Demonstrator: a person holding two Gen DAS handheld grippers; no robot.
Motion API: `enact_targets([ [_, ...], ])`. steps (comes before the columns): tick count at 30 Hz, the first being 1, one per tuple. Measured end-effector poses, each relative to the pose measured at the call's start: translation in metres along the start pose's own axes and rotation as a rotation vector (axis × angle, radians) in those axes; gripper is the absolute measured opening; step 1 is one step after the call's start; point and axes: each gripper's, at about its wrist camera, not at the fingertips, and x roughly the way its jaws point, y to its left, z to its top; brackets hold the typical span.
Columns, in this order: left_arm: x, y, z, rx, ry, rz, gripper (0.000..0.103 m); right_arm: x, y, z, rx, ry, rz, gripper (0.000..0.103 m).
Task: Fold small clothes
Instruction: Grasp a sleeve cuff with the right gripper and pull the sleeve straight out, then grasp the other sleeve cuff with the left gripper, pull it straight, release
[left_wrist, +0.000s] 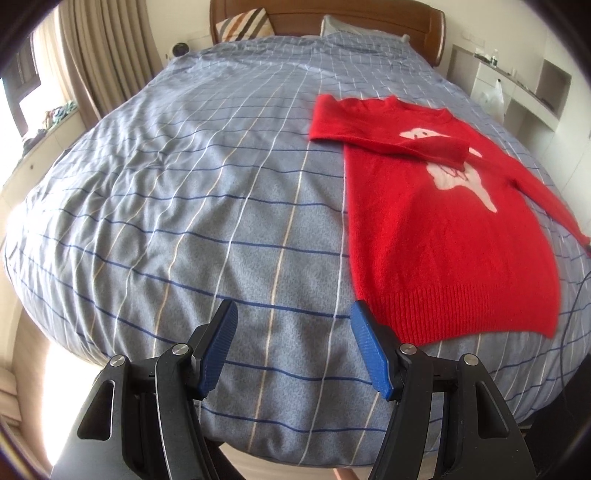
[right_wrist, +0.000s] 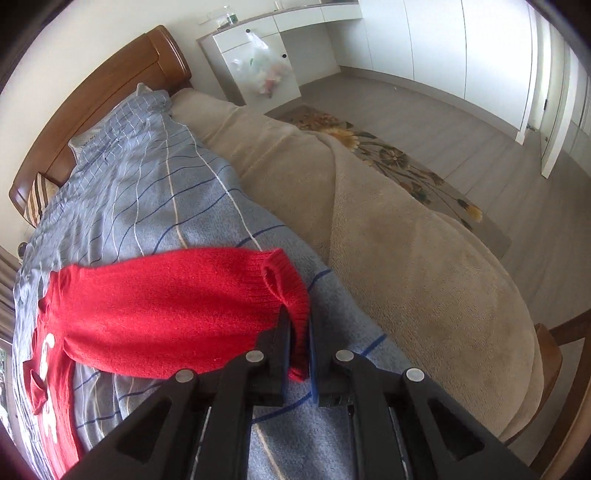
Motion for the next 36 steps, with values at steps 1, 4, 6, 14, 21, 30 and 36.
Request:
enact_targets([
  [1, -0.003, -0.003, 0.006, 0.023, -0.012, 0.005, 0.066, -0.002, -0.002, 0.0, 0.0, -0.001, 0.006, 0.024],
  [4, -0.016, -0.011, 0.036, 0.079, -0.078, -0.003, 0.066, -0.021, -0.004, -0.004, -0.033, -0.048, -0.064, 0.043],
  [6, -0.026, -0.02, 0.064, 0.107, -0.132, -0.031, 0.07, -0.044, 0.0, -0.011, -0.076, -0.122, -0.133, 0.045],
  [14, 0.025, -0.14, 0.14, 0.443, -0.112, -0.148, 0.083, -0.114, 0.059, -0.09, -0.177, -0.264, 0.057, 0.066],
  [21, 0.115, -0.224, 0.145, 0.706, -0.027, -0.111, 0.066, -0.115, 0.124, -0.172, -0.279, -0.217, 0.256, 0.066],
  [30, 0.154, -0.23, 0.16, 0.654, 0.044, -0.243, 0.006, -0.106, 0.146, -0.213, -0.39, -0.224, 0.27, 0.066],
  [36, 0.109, -0.155, 0.195, 0.308, -0.053, -0.39, 0.003, -0.1, 0.14, -0.219, -0.383, -0.221, 0.265, 0.066],
])
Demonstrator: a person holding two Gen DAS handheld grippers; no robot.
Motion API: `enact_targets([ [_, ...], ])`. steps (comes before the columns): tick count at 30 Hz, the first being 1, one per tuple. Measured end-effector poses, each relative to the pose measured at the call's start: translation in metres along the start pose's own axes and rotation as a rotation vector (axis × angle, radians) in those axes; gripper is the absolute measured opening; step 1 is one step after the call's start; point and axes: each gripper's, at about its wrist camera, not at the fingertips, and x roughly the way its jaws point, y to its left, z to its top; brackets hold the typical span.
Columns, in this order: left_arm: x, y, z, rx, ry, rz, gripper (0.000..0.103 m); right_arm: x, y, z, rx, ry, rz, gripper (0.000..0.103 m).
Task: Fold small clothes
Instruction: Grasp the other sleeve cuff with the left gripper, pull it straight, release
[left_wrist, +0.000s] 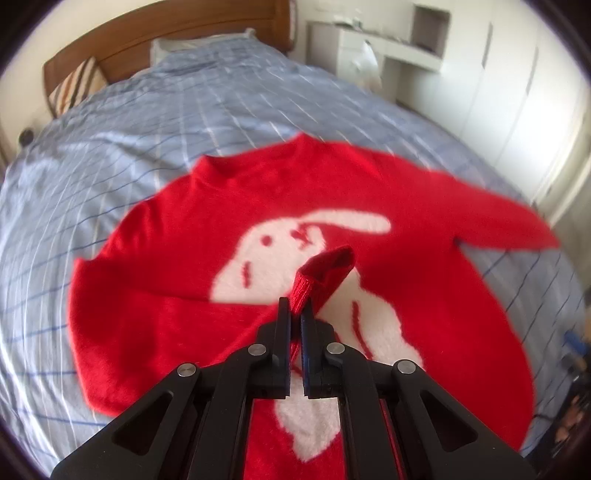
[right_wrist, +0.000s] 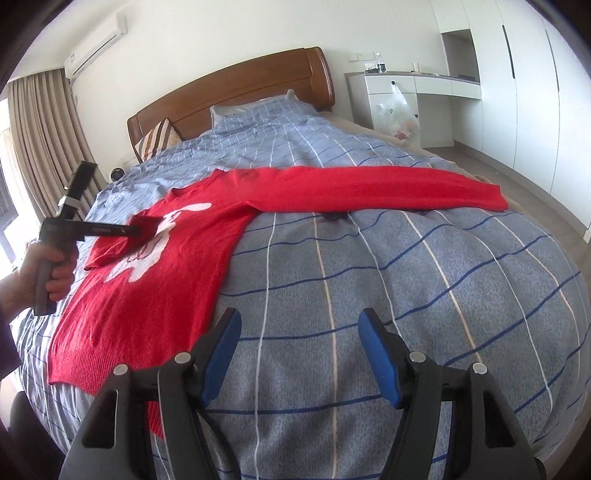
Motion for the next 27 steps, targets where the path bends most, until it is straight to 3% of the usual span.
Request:
enact_targets([
  [2, -0.039, 0.048, 0.002, -0.169, -0.085, 0.0, 0.003, -0.001, 0.0, -0.001, -0.001, -0.007, 0.0, 0.066],
  [4, -0.075, 0.108, -0.006, -0.355, -0.16, 0.071, 0.003, -0.002, 0.002, -0.001, -0.008, -0.015, 0.003, 0.066],
  [7, -0.11, 0.203, -0.038, -0.628, -0.202, 0.296, 0.003, 0.0, 0.006, -0.002, -0.018, -0.014, 0.008, 0.066],
  [11, -0.124, 0.291, -0.103, -0.909, -0.153, 0.514, 0.003, 0.007, 0.013, -0.006, -0.029, 0.014, 0.024, 0.066],
  [13, -0.122, 0.307, -0.13, -0.971, -0.116, 0.573, 0.002, 0.01, 0.017, -0.007, -0.044, 0.021, 0.024, 0.066],
  [17, -0.113, 0.316, -0.158, -0.996, -0.081, 0.664, 0.002, 0.014, 0.02, -0.011, -0.058, 0.034, 0.009, 0.066],
  [27, -0.103, 0.34, -0.186, -1.073, -0.062, 0.675, 0.002, 0.019, 0.012, -0.011, -0.031, 0.039, -0.033, 0.066],
])
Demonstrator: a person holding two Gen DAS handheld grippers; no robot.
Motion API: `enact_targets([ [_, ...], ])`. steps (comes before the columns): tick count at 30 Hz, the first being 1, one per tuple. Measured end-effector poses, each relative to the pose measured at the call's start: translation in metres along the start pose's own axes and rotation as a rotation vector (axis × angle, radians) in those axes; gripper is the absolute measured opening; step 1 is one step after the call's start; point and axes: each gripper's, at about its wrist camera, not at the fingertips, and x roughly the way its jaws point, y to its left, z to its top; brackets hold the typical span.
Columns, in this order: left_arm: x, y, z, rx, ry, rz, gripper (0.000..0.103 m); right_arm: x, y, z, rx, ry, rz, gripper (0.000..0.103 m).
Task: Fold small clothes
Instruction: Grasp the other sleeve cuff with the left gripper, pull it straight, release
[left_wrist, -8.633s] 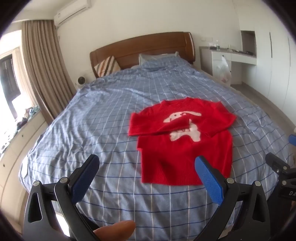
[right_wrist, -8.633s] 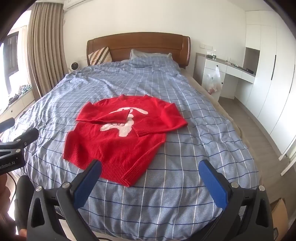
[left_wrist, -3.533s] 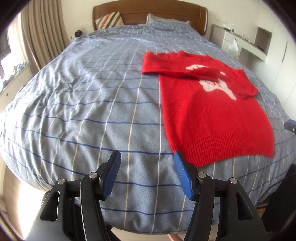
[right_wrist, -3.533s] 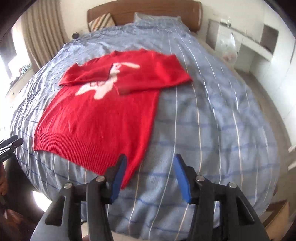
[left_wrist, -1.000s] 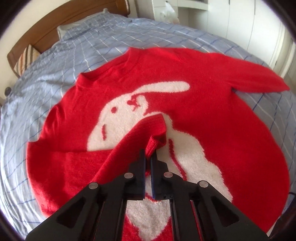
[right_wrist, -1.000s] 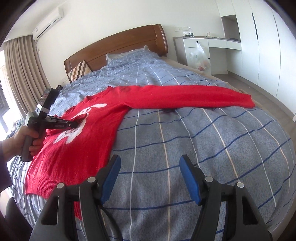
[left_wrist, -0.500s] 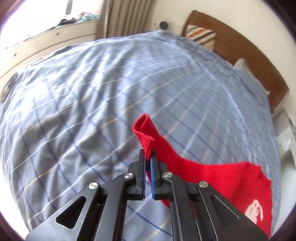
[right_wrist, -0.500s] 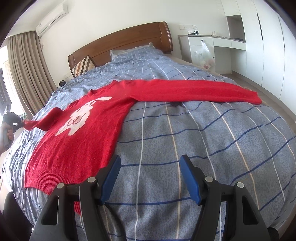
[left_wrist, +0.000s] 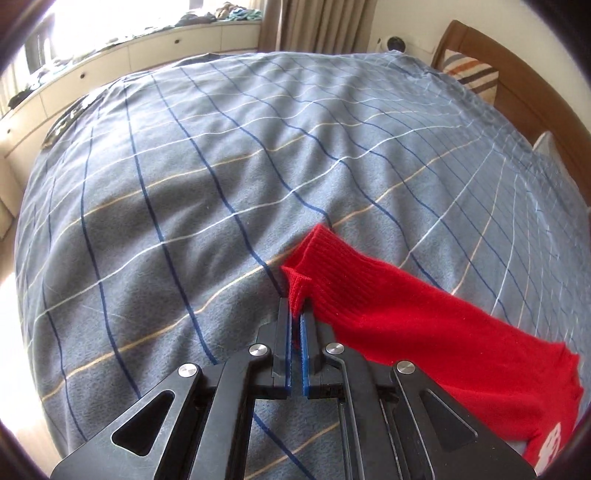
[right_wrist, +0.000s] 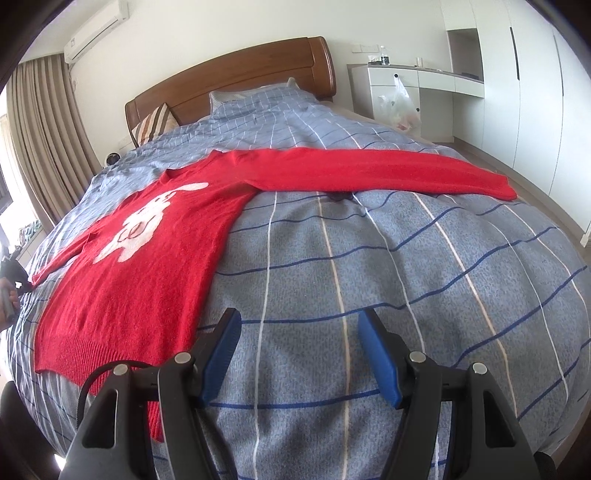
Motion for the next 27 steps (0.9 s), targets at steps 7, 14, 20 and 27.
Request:
enact_targets([
  [7, 0.008, 0.001, -0.009, 0.02, -0.001, -0.008, 0.002, 0.002, 0.0, -0.001, -0.006, 0.0, -0.022, 0.066],
  [14, -0.013, -0.001, -0.015, 0.128, -0.017, 0.001, 0.058, -0.002, 0.004, 0.001, -0.022, -0.035, -0.036, 0.079],
  [20, -0.071, 0.009, -0.05, 0.186, -0.042, -0.142, 0.075, -0.01, 0.007, 0.003, -0.048, -0.076, -0.055, 0.082],
  [27, -0.12, -0.007, -0.133, 0.357, -0.063, -0.291, 0.088, -0.008, 0.016, 0.004, -0.101, -0.086, -0.058, 0.082],
])
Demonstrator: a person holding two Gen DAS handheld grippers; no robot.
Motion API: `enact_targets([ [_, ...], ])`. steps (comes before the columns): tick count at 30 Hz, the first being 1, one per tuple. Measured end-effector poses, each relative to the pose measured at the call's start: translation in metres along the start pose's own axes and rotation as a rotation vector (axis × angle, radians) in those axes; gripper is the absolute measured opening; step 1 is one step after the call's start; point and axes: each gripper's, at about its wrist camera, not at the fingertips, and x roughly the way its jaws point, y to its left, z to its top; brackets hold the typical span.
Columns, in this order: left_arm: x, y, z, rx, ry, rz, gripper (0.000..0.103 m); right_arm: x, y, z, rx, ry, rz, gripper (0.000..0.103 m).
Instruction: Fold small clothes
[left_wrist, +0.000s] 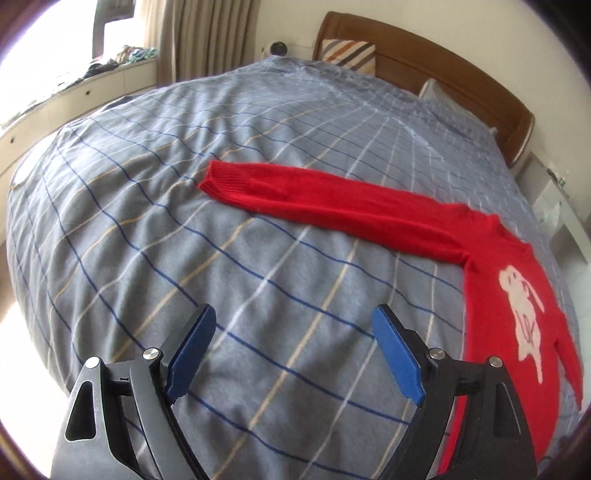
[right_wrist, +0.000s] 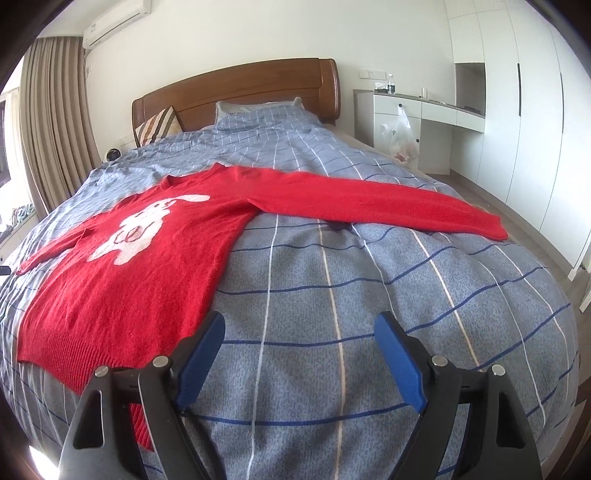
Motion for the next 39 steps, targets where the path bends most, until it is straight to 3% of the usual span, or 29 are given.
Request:
enact_targets([
  [5, 0.013, -0.031, -0.032, 0.078, 0.035, -0.054, 0.088, 0.001, 0.002, -0.002, -0.013, 0.004, -0.012, 0.082],
  [13, 0.03, -0.045, -0.056, 0.19, 0.02, -0.024, 0.102, 0.011, -0.004, -0.005, 0.016, 0.045, -0.033, 0.083],
  [16, 0.03, -0.05, -0.066, 0.243, -0.011, 0.002, 0.102, 0.016, -0.003, -0.007, 0.014, 0.066, -0.031, 0.083],
  [28, 0.032, -0.047, -0.071, 0.239, -0.028, -0.006, 0.103, 0.031, -0.006, -0.016, 0.04, 0.139, -0.034, 0.093],
  [39, 0.031, -0.05, -0.073, 0.271, -0.028, 0.007, 0.103, 0.037, -0.005, -0.021, 0.031, 0.144, -0.05, 0.102],
])
